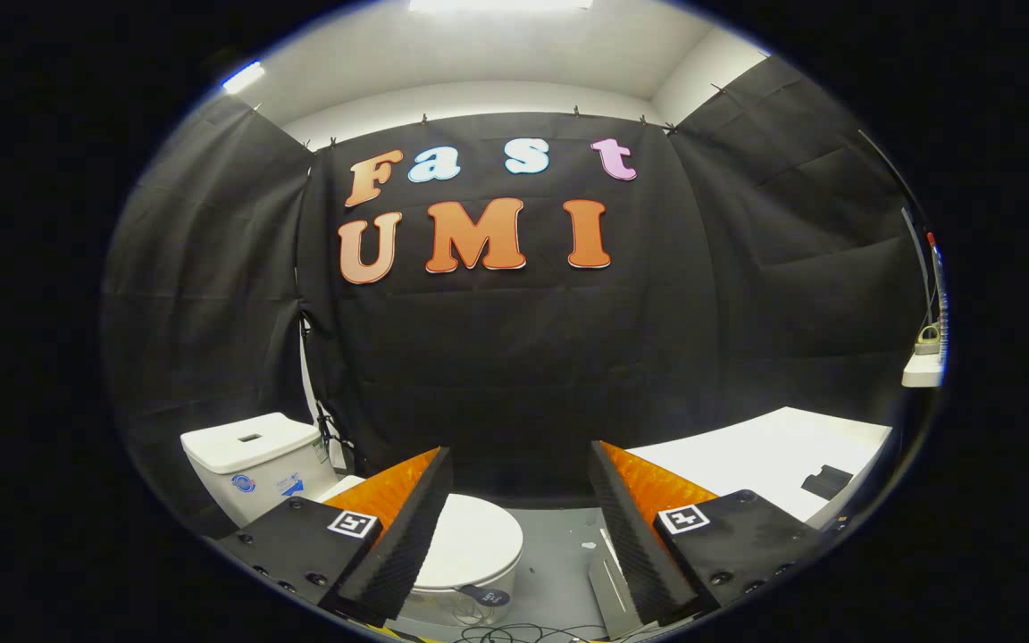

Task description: Open the toilet lid.

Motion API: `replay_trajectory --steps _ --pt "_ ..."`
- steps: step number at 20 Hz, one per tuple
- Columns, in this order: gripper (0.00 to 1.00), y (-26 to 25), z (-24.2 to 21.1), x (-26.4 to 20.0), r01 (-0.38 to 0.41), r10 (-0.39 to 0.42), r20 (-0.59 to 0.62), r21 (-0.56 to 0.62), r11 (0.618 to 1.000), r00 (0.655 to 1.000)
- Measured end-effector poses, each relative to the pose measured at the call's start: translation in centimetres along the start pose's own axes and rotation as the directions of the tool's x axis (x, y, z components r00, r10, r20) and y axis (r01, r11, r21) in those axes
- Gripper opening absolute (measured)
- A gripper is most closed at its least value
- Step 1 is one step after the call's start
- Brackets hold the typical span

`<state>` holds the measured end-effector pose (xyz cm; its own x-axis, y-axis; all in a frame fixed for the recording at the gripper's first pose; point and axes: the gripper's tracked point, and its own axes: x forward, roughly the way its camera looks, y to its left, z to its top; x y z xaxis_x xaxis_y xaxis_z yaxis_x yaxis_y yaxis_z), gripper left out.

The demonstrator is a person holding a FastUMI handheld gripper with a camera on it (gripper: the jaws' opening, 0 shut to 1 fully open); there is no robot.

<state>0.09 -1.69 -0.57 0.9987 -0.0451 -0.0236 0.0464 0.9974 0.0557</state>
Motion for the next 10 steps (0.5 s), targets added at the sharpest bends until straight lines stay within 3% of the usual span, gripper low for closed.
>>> replay_trajectory --steps 10 --pt "0.98 -0.69 -0.02 0.13 0.015 -0.015 -0.001 0.021 1.0 1.0"
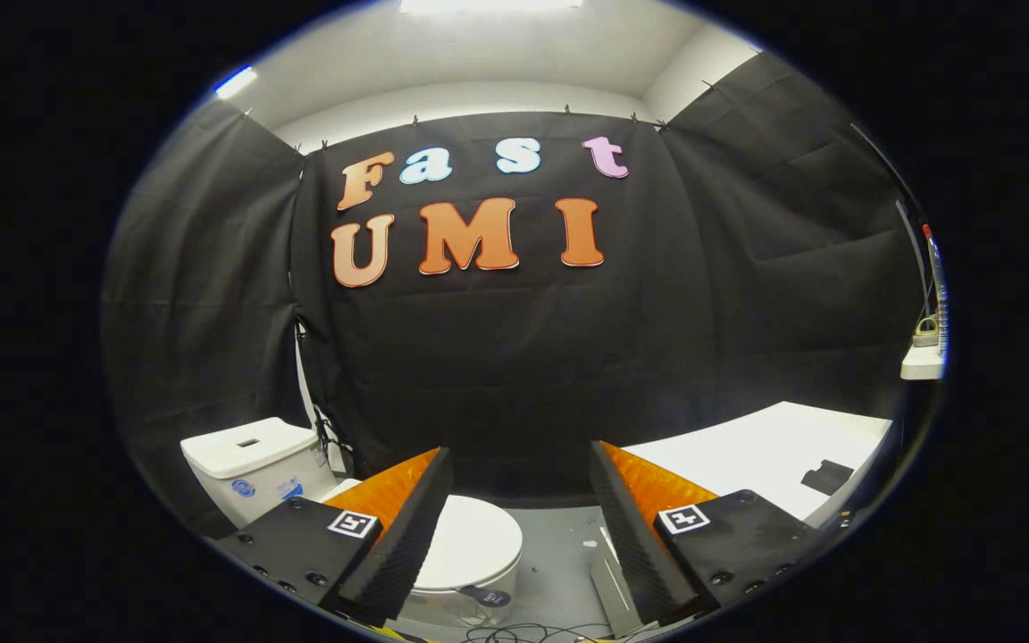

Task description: Open the toilet lid.

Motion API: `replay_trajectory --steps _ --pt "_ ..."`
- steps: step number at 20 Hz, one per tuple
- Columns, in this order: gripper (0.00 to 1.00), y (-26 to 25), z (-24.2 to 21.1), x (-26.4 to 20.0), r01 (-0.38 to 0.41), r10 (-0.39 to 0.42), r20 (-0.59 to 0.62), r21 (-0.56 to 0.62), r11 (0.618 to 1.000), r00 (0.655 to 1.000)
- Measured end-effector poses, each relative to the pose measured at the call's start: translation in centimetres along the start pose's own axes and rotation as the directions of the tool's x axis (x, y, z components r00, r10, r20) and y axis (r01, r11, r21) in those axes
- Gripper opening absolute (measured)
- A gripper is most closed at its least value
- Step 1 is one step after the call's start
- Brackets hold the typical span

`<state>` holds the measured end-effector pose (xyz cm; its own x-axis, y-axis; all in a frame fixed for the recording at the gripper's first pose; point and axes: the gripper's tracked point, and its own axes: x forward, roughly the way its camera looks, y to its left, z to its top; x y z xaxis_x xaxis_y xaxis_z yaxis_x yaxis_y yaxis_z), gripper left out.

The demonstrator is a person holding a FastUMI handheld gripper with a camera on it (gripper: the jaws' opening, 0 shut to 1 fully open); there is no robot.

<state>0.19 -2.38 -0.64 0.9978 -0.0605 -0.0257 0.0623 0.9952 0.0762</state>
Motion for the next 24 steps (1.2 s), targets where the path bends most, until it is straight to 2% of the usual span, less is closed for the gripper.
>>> replay_trajectory --steps 8,11,16,19,22,24 --pt "0.99 -0.6 -1.0 0.1 0.012 -0.01 -0.03 0.05 0.999 1.0" --pt "0.98 -0.1 -1.8 0.3 0.011 -0.005 -0.053 0.106 0.994 0.999" --pt "0.99 0.1 -4.1 3.2 0.094 -0.07 -0.113 0.225 0.97 0.991" --pt "0.98 -0.7 -7.6 4.5 0.153 -0.101 -0.165 0.341 0.928 0.981" --pt "0.98 -0.2 -12.8 4.9 0.166 -0.054 -0.236 0.487 0.857 0.97" --pt "0.98 -0.4 -15.7 5.2 0.162 -0.022 -0.265 0.52 0.838 0.964"
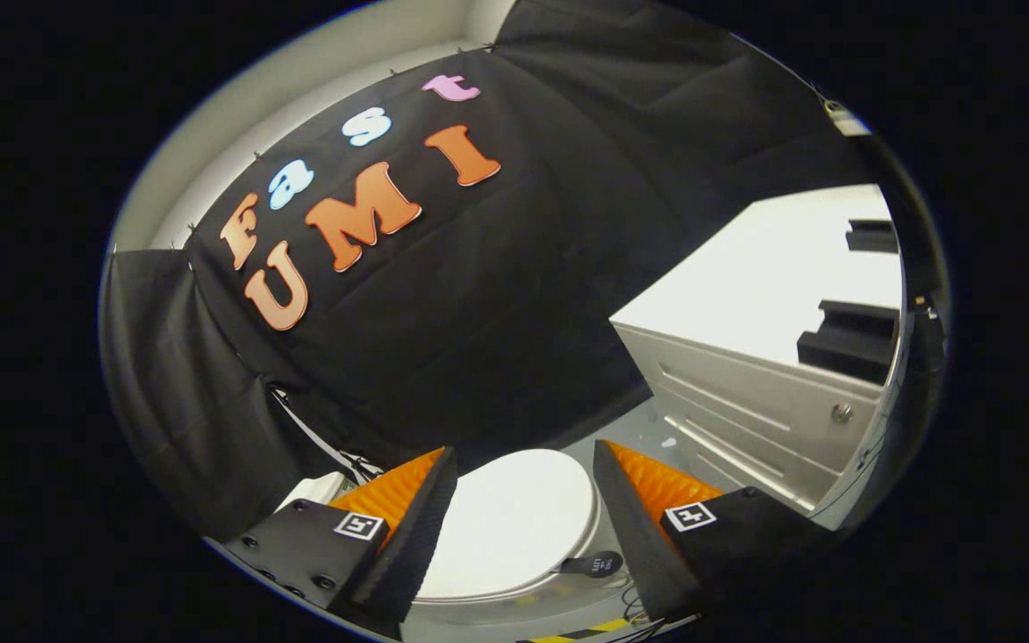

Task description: Open the toilet lid.

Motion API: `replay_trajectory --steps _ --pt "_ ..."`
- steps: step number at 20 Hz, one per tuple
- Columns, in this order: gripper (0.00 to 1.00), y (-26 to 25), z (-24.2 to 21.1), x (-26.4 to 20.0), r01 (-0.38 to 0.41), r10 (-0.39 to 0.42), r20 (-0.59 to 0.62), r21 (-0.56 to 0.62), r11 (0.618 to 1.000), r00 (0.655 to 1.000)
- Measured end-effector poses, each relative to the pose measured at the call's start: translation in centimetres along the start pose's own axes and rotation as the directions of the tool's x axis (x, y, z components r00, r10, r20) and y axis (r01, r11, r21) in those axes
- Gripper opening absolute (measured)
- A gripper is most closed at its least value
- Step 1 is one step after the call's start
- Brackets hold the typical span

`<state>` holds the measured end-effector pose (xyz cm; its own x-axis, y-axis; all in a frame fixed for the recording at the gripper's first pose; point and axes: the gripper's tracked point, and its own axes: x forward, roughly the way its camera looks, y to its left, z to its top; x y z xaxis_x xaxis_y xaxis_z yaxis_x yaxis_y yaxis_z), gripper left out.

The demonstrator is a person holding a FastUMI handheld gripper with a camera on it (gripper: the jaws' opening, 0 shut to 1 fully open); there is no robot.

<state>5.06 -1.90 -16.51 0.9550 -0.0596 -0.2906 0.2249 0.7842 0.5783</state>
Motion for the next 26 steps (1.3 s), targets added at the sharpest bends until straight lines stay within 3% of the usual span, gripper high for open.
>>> replay_trajectory --steps 3,7,9,11,14,21,26 --pt "0.99 -2.8 -3.0 1.5 -0.012 0.01 -0.065 -0.039 0.999 0.998" --pt "0.98 -6.4 -9.1 1.3 -0.005 0.007 -0.234 0.01 1.0 0.972" --pt "0.98 -7.6 -10.2 2.2 0.015 0.001 -0.266 0.059 0.998 0.964" --pt "0.99 -8.3 -9.9 4.0 0.029 -0.012 -0.215 0.076 0.997 0.976" --pt "0.99 -6.9 -11.9 3.5 -0.016 0.043 -0.313 0.087 0.996 0.949" --pt "0.98 -9.2 -14.2 4.3 0.091 -0.047 -0.369 0.102 0.991 0.928" --pt "0.97 -10.9 -18.4 3.4 0.184 -0.061 -0.521 0.187 0.965 0.851"
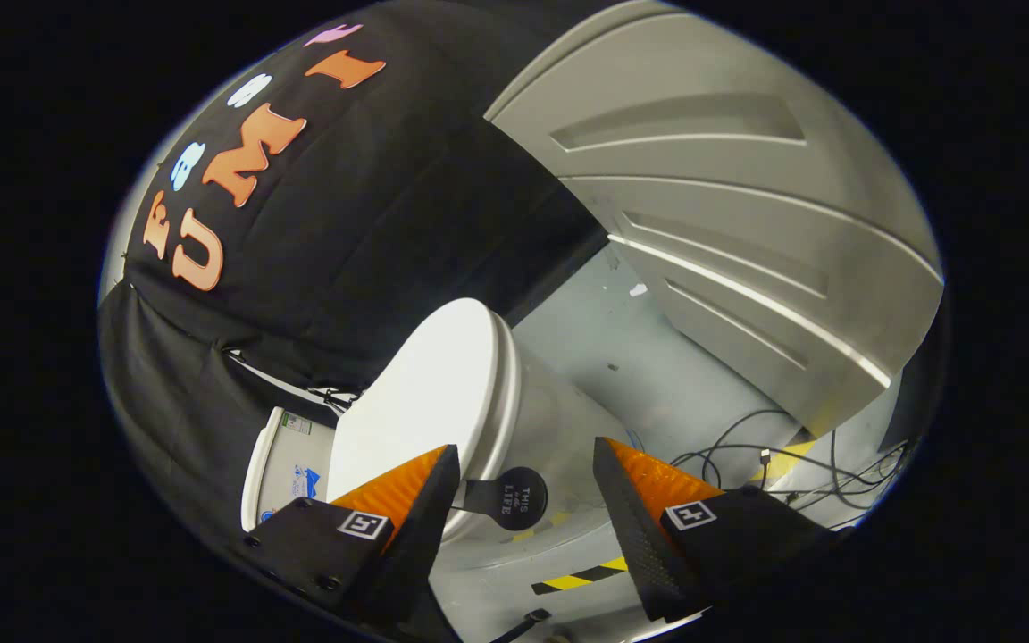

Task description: Open the toilet lid.

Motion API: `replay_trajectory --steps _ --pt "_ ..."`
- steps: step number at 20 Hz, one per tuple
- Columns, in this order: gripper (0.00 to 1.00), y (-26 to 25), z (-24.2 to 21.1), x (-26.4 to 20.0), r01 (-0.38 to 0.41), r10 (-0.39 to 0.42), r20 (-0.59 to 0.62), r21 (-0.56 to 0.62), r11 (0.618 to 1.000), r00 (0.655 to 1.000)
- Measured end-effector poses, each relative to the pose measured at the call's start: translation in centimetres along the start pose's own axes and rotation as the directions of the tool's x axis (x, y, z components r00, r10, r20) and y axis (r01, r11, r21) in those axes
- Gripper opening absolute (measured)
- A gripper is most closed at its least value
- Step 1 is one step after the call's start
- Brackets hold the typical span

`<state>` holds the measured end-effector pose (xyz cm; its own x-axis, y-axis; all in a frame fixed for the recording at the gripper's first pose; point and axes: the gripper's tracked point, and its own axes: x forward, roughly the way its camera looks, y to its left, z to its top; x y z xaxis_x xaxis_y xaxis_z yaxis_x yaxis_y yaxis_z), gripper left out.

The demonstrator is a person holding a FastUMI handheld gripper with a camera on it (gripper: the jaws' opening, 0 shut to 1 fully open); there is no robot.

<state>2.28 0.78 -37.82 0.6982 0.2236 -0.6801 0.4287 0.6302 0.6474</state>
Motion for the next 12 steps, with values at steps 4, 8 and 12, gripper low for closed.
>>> replay_trajectory --steps 4,8,12 --pt "0.92 0.4 -0.9 0.7 -0.063 0.068 -0.056 0.094 0.994 0.996" --pt "0.67 0.6 -1.2 0.8 -0.1 0.113 -0.071 0.166 0.981 0.991" --pt "0.65 1.4 -2.2 1.5 -0.15 0.173 -0.1 0.203 0.968 0.98"
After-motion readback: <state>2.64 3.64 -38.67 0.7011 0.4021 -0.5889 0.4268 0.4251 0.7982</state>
